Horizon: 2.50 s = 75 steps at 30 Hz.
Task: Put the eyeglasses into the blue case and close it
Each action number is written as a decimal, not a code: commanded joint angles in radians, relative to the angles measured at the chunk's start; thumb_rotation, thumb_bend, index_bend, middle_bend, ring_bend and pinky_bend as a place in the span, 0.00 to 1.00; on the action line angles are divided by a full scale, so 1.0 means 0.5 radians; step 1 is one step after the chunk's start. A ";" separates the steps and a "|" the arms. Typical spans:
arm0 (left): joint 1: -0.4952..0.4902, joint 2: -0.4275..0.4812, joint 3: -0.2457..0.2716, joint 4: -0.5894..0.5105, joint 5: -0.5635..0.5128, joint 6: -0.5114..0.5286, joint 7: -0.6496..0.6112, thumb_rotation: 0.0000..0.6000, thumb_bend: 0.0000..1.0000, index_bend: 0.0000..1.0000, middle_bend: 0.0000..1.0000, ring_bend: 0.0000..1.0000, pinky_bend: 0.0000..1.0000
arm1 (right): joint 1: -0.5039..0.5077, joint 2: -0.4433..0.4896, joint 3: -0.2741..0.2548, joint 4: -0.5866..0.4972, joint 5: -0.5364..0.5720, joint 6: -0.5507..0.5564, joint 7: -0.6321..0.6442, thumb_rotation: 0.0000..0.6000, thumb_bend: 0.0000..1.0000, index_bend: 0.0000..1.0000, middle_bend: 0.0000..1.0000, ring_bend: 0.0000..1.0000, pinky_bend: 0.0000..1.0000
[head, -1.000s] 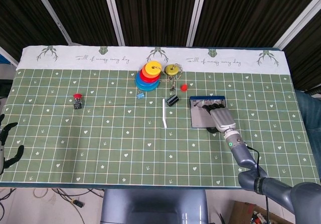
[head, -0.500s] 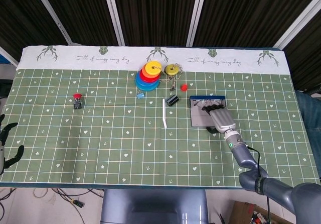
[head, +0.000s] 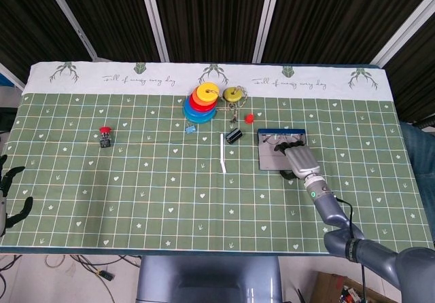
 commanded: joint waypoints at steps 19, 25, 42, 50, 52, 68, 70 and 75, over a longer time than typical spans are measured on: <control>0.001 0.004 -0.001 -0.003 -0.001 0.001 0.000 1.00 0.34 0.22 0.00 0.00 0.00 | -0.017 -0.025 0.022 0.031 -0.028 0.033 0.039 1.00 0.64 0.32 0.41 0.28 0.20; 0.002 0.003 -0.001 -0.003 0.001 0.006 0.001 1.00 0.34 0.22 0.00 0.00 0.00 | 0.001 -0.049 0.041 0.090 -0.020 0.010 0.048 1.00 0.64 0.32 0.41 0.28 0.20; 0.002 0.004 0.002 -0.006 -0.002 0.000 0.006 1.00 0.34 0.23 0.00 0.00 0.00 | 0.028 -0.009 0.070 0.043 -0.054 -0.006 0.114 1.00 0.45 0.39 0.31 0.22 0.20; 0.005 0.007 0.003 -0.008 -0.002 0.003 -0.002 1.00 0.34 0.23 0.00 0.00 0.00 | 0.027 -0.017 0.095 0.027 -0.017 0.003 0.085 1.00 0.50 0.47 0.31 0.22 0.20; 0.004 0.006 0.003 -0.008 -0.002 0.000 0.000 1.00 0.34 0.23 0.00 0.00 0.00 | 0.027 -0.023 0.099 0.031 -0.008 0.002 0.082 1.00 0.53 0.48 0.31 0.22 0.20; 0.005 0.008 0.002 -0.012 -0.007 -0.001 -0.002 1.00 0.34 0.24 0.00 0.00 0.00 | 0.026 -0.028 0.138 0.005 0.051 -0.013 0.092 1.00 0.43 0.50 0.31 0.22 0.20; 0.004 0.007 0.004 -0.012 -0.006 -0.002 0.000 1.00 0.34 0.24 0.00 0.00 0.00 | 0.026 -0.026 0.139 -0.003 0.054 -0.015 0.089 1.00 0.41 0.51 0.31 0.22 0.20; 0.004 0.006 0.004 -0.011 -0.007 -0.002 0.004 1.00 0.34 0.24 0.00 0.00 0.00 | 0.027 -0.020 0.143 -0.021 0.051 -0.004 0.087 1.00 0.40 0.55 0.31 0.22 0.20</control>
